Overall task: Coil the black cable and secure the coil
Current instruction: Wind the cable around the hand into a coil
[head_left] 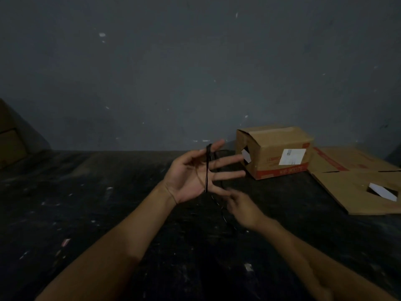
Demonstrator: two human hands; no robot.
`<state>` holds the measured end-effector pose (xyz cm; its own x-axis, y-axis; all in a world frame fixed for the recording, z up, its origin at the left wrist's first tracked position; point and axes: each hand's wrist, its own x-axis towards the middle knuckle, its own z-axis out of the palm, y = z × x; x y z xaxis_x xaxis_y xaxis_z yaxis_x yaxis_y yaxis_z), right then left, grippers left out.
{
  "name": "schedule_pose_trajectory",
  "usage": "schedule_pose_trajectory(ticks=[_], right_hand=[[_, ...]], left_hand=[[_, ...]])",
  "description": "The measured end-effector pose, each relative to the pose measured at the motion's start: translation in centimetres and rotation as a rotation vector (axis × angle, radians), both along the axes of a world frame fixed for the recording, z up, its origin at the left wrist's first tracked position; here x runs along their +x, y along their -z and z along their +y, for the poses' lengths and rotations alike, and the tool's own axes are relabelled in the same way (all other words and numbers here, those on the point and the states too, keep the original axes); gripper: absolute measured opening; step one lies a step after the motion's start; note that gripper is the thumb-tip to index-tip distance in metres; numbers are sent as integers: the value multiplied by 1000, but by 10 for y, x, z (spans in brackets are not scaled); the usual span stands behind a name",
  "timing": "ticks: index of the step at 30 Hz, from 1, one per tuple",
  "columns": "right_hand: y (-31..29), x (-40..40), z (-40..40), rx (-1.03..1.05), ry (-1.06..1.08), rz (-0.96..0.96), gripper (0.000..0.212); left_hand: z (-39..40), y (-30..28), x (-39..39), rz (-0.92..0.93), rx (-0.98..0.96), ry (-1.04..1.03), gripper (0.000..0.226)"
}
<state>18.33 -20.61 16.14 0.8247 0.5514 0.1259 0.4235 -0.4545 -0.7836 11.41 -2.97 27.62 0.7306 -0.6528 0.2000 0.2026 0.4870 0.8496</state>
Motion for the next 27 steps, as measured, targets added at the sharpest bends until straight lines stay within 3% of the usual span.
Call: schedule_pose_trajectory(ticks=[5,14,21,27], right_hand=[[30,-30,17,-20,-87,17,29],[-7,-72,32,-179,-229,-71,27],[-55,-85,24,-355,-223,-217,37],[-111,-72,0,-305,-185,-324,15]], left_hand=[[4,-3,8,-19,-2,-72,41],[16,7,30,24,-59,-358,40],[32,24,37,23,152,-446,40],[44,47,31,92,264,-403,43]])
